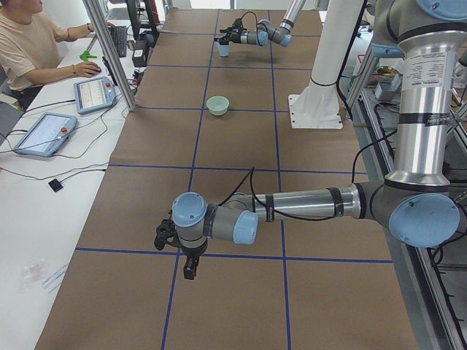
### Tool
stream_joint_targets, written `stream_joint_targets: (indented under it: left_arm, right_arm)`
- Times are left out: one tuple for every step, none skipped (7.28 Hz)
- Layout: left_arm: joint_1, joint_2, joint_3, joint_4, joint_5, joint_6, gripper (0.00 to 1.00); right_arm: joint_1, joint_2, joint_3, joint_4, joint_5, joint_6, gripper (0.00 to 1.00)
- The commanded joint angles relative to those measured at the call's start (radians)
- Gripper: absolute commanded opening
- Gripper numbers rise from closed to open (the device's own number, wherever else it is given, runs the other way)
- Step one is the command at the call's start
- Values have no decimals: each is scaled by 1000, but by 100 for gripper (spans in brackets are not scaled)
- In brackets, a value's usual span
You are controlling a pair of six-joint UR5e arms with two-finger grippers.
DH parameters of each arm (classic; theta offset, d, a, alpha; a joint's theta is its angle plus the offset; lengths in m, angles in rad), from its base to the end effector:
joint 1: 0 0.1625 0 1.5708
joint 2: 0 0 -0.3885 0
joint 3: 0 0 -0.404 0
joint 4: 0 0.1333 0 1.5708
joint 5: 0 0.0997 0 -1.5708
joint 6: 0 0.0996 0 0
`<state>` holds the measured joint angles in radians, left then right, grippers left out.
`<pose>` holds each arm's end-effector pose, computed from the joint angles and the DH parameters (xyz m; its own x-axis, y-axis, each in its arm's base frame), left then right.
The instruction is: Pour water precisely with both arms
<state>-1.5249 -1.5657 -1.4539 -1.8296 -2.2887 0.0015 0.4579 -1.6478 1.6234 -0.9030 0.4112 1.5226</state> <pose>-0.0444 -0.5106 0.6609 0.7482 0.1257 -0.6515 -0.0466 0.9894 0.1374 -0.3292 -0.4126 0.5317 0.7491 0.3477 0.5639 -0.6346 0.1323 0.7614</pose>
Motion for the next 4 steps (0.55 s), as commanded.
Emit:
stream_joint_targets:
  left_arm:
    - [0, -1, 3, 0, 0, 0, 100]
    - [0, -1, 1, 0, 0, 0, 100]
    - [-1, 1, 1, -2, 0, 0, 100]
    - [0, -1, 0, -2, 0, 0, 100]
  right_arm:
    - [65, 16, 32, 0, 82, -123, 99]
    - [109, 34, 58, 0, 213, -190, 99]
    - [164, 61, 64, 0, 368, -284, 99]
    - [226, 95, 64, -2, 528, -370, 99]
